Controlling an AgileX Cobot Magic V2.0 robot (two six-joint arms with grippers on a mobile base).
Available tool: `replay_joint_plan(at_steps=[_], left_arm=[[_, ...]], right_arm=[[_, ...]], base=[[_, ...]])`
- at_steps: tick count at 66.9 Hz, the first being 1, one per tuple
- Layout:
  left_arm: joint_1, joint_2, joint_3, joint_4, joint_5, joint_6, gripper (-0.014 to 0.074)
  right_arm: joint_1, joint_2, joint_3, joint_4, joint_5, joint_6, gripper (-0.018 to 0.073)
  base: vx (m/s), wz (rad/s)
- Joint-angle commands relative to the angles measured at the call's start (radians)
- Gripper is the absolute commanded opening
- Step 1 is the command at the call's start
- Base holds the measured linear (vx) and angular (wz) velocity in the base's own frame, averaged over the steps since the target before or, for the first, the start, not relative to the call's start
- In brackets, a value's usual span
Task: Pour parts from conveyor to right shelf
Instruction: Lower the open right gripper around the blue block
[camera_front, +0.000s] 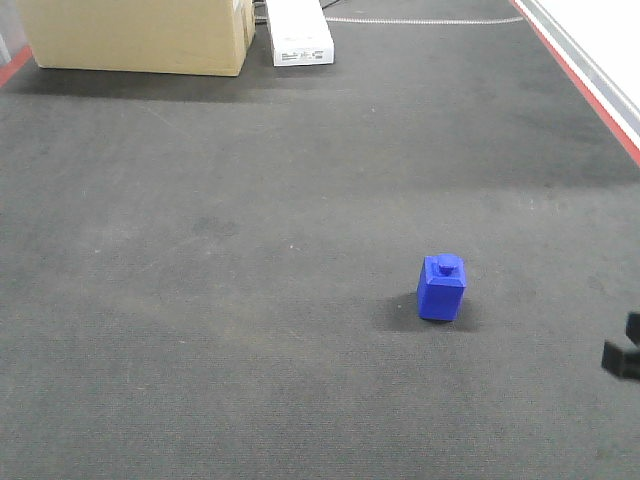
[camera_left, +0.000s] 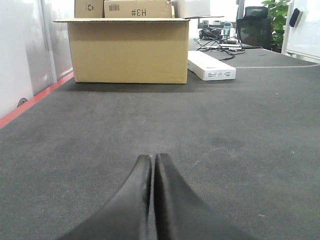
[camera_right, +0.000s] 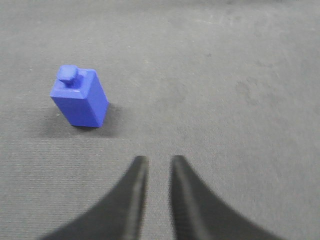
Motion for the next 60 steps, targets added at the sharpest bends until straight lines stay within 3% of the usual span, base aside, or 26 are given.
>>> replay_joint_plan(at_steps=[1, 9, 16, 28, 41, 50, 60], left_arm=[[0.002, -0.005, -0.026, -0.006, -0.071, -0.007, -0.0006], [0.002, -0.005, -0.026, -0.006, -0.071, -0.007, -0.0006], [0.002, -0.005, -0.026, -0.006, -0.071, -0.007, -0.0006], [0.002, -0.005, -0.026, -0.006, -0.071, -0.007, -0.0006], [0.002, -0.005, -0.026, -0.006, -0.071, -0.007, -0.0006], [0.002, -0.005, -0.026, -0.006, -0.071, -0.007, -0.0006], [0.002, -0.005, -0.026, -0.006, -0.071, -0.007, -0.0006]], right_arm=[[0.008, 0.051, -0.097, 0.030, -0.011, -0.044, 0.0293], [0.075, 0.135, -0.195, 0.011, 0.043, -0.073, 0.0428], [0.140, 0.217, -0.284, -0.003, 0.073, -0.071, 0.0488], [0.228, 0.376, -0.453, -0.052, 0.146, 0.027, 0.0491], [0.279, 0.564, -0.634, -0.222, 0.251, 0.315, 0.0487], [0.332, 0.705, -0.768, -0.279, 0.361, 0.361, 0.0487], [0.353, 0.841, -0.899, -0.246, 0.462, 0.362, 0.0487]], base=[[0.00, 0.00], [0.00, 0.00], [0.00, 0.00], [0.00, 0.00], [0.00, 0.00], [0.00, 0.00], [0.00, 0.00]])
